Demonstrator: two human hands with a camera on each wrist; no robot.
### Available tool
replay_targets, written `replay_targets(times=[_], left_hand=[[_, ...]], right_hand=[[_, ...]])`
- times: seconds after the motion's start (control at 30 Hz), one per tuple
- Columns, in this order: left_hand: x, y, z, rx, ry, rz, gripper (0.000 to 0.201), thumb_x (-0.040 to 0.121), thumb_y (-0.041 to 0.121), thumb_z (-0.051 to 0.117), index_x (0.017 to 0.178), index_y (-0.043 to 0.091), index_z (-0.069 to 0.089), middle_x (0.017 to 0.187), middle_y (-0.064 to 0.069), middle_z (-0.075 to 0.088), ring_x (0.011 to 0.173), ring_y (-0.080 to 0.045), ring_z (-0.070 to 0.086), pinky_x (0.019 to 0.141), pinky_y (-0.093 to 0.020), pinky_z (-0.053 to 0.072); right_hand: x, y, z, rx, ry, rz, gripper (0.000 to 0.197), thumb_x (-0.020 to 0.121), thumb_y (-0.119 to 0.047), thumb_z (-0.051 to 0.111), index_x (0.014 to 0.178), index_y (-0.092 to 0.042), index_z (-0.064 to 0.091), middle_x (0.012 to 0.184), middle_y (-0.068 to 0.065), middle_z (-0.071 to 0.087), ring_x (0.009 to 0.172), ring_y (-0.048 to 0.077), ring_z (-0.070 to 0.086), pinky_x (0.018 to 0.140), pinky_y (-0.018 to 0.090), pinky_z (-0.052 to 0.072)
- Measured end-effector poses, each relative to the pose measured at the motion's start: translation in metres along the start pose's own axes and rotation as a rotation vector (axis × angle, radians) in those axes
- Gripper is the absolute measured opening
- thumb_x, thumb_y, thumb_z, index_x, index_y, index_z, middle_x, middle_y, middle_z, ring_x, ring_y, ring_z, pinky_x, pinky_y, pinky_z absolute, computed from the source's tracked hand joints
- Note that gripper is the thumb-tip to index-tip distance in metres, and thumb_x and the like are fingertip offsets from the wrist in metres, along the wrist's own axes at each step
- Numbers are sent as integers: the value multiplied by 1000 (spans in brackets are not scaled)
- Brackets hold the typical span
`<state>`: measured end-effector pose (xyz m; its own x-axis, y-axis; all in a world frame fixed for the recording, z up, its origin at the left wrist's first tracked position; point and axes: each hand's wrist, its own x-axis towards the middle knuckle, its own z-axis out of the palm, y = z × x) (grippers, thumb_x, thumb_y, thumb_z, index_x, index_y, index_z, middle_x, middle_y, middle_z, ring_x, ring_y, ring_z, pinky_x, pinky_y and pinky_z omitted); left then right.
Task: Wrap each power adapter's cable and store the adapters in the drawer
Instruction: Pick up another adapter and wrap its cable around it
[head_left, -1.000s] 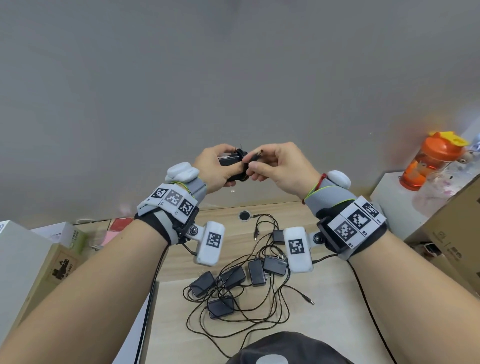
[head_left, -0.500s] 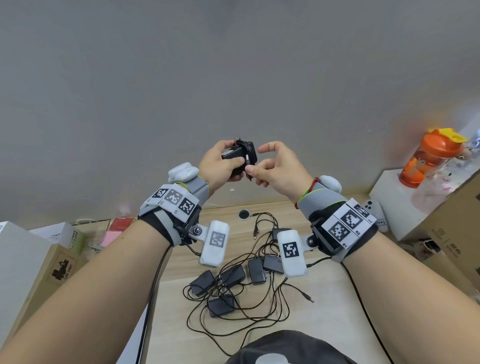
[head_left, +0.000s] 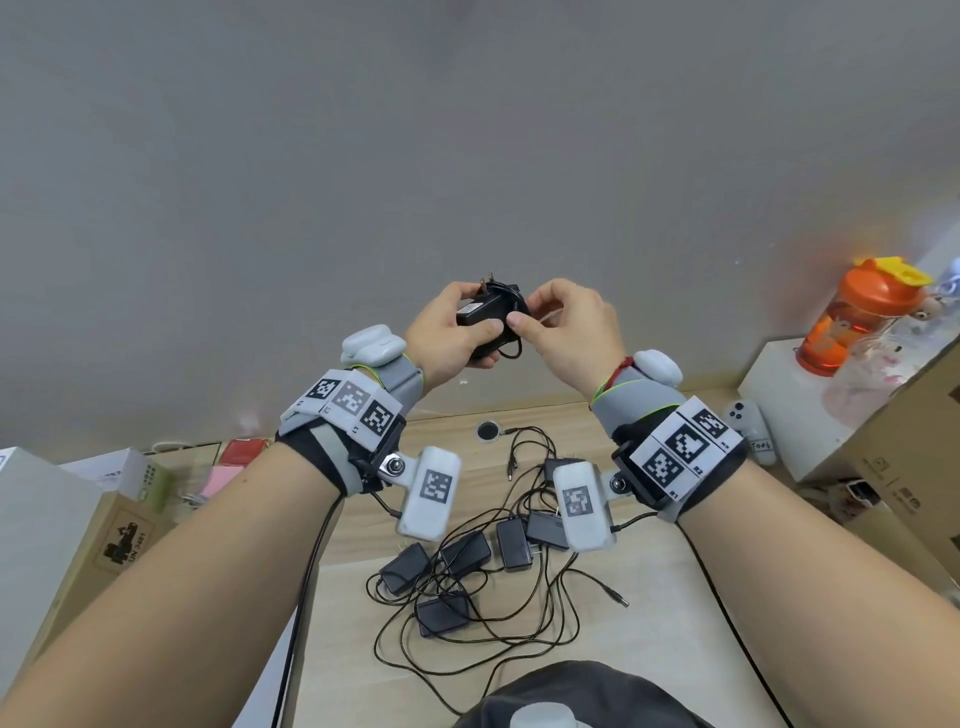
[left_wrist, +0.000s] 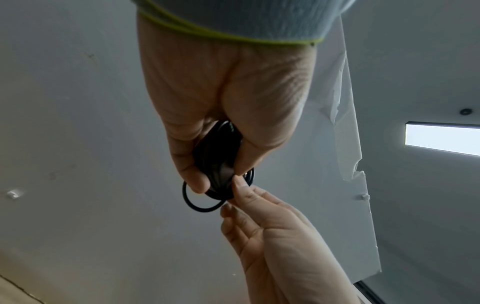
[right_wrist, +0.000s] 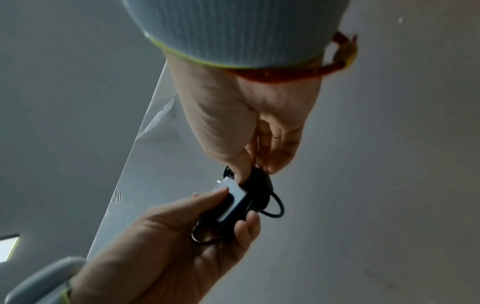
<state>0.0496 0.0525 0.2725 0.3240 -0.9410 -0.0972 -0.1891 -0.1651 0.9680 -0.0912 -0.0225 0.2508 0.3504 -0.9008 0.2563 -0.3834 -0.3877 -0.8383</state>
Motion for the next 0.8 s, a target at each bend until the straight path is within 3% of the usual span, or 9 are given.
replay_targets(times=[0.13,0.27,0.33,0.43,0.53,0.63,0.73,0.8], left_hand=[[-1,0,2,0,-26,-11,39,98,4,54,135,10,42,103,-11,59,70,-26,63,67,-29,59],[-2,3,3,-24,-24,-84,36,99,6,52,134,9,48,102,-14,62,65,-25,63,58,-26,56],[-1,7,1,-44,23,-135,31,96,7,53,126,8,56,95,-18,65,59,-27,59,53,-28,51],[-1,11,-3,-118,86,-215,27,90,13,50,109,0,62,84,-23,60,48,-27,52,44,-25,39],[-1,11,-6,-157,62,-250,35,89,34,56,102,3,64,86,-27,62,44,-25,48,39,-21,35],[-4,10,-6,-87,4,-197,74,71,72,66,102,5,71,86,-16,74,45,-22,46,38,-19,35],[-7,8,-6,3,-3,-116,81,59,72,70,103,4,72,83,-8,76,46,-19,47,39,-20,35],[-8,4,-6,44,4,-79,74,56,66,75,99,7,73,77,-9,72,44,-18,48,39,-19,36]], right_hand=[[-3,1,3,50,16,-131,28,89,-17,62,109,-16,43,68,-5,55,63,10,53,58,9,39],[1,6,3,16,-52,-178,21,91,-24,62,110,-20,53,67,-8,50,60,3,49,60,12,38],[2,9,2,68,-111,-192,18,91,-26,65,109,-24,61,76,-7,53,64,2,51,65,16,43],[3,12,-2,262,-189,-196,17,92,-20,65,106,-30,67,98,6,58,74,11,59,70,28,55],[2,10,-6,325,-240,-201,21,90,-15,67,103,-32,67,111,8,63,87,15,66,82,29,55],[2,8,-8,404,-252,-171,16,88,-6,70,94,-19,64,101,2,70,88,11,68,82,24,53],[5,10,-6,417,-229,-160,19,89,-4,68,85,-20,58,89,-3,73,81,10,69,82,28,56],[7,12,-7,444,-205,-109,20,91,-4,65,85,-20,55,84,4,73,77,15,70,80,32,59]])
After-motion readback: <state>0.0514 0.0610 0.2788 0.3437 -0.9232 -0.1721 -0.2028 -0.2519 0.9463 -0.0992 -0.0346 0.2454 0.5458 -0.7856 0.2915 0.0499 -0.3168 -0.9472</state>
